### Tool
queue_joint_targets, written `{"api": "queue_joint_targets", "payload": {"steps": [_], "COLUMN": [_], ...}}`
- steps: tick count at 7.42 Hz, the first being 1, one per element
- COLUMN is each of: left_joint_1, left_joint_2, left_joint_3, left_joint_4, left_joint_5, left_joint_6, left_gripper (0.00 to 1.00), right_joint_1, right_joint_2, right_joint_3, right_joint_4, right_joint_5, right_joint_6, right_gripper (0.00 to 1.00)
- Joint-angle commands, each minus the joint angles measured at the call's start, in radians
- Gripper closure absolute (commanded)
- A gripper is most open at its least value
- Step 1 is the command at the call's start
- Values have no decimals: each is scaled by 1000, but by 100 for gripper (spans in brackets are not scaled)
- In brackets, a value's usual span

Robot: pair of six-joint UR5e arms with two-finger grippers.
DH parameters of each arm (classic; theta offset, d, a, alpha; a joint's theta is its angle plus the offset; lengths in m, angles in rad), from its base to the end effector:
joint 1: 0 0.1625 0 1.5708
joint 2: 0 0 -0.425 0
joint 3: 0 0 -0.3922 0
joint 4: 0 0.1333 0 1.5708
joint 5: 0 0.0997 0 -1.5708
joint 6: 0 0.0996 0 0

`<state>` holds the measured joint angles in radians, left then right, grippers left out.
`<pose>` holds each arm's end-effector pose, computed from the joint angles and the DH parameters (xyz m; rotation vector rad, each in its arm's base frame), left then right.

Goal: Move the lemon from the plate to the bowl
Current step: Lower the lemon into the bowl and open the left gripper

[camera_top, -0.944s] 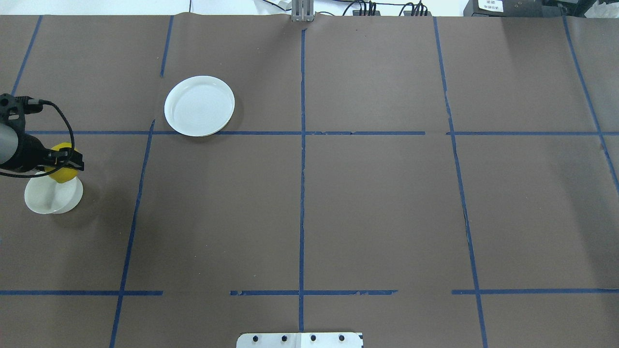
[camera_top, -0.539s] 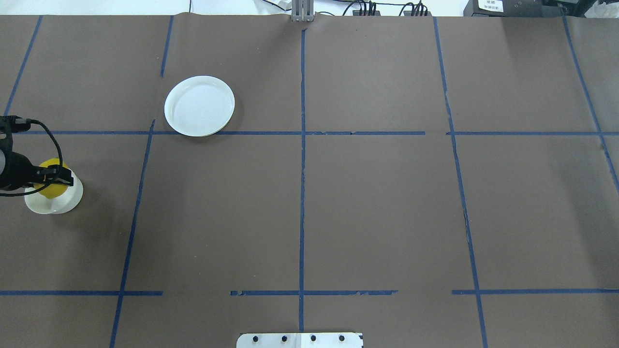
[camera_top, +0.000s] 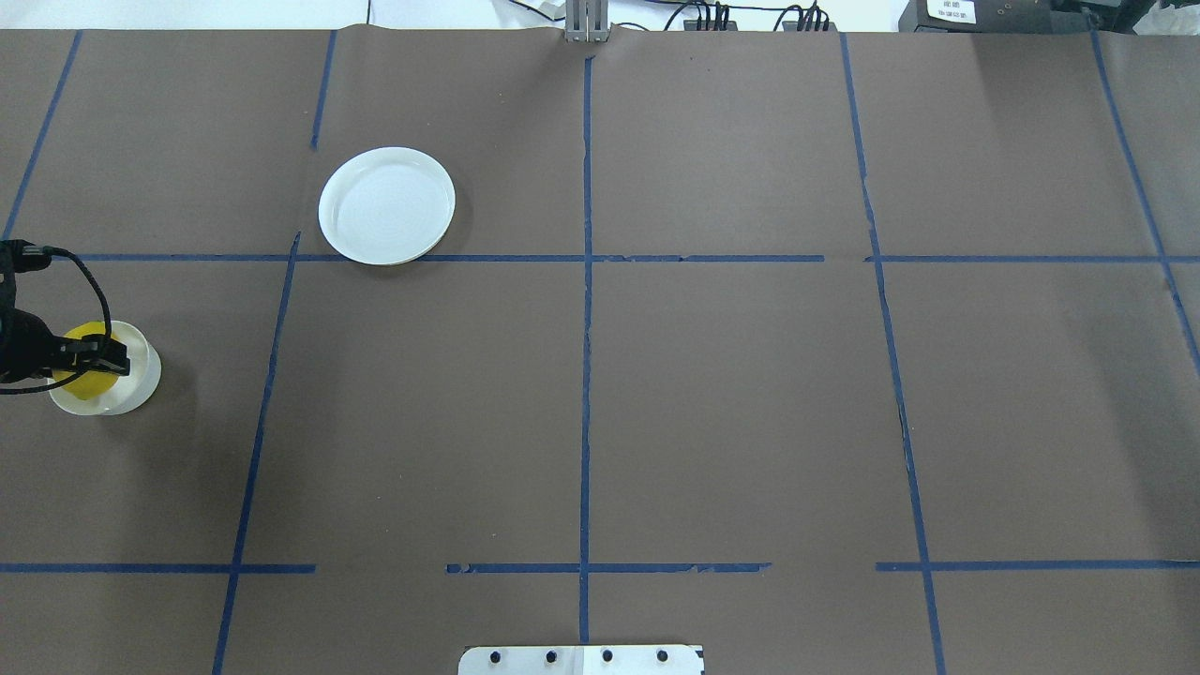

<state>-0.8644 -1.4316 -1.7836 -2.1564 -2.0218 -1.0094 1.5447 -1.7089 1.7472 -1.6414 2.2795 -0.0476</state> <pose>0.2340 -0.4127 0.5643 0.0950 0.7741 -0.1389 0.0572 -0.4322 0.6472 -0.0233 -0.7090 -0.0591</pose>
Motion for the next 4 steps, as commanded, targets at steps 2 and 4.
{"api": "queue_joint_targets", "payload": {"steps": [2,4], "left_joint_1": [-2,-18], "left_joint_2": [3,4], "left_joint_3": [-5,-11], "left_joint_4": [6,10], "left_joint_5": [-6,-15], "left_joint_6": [64,170], "left_gripper": [0,0], "right_joint_1": [0,0], "right_joint_2": [0,0], "right_joint_3": [0,0], "right_joint_4": [0,0], "right_joint_5": [0,0], "right_joint_6": [0,0], "right_gripper": [0,0]}}
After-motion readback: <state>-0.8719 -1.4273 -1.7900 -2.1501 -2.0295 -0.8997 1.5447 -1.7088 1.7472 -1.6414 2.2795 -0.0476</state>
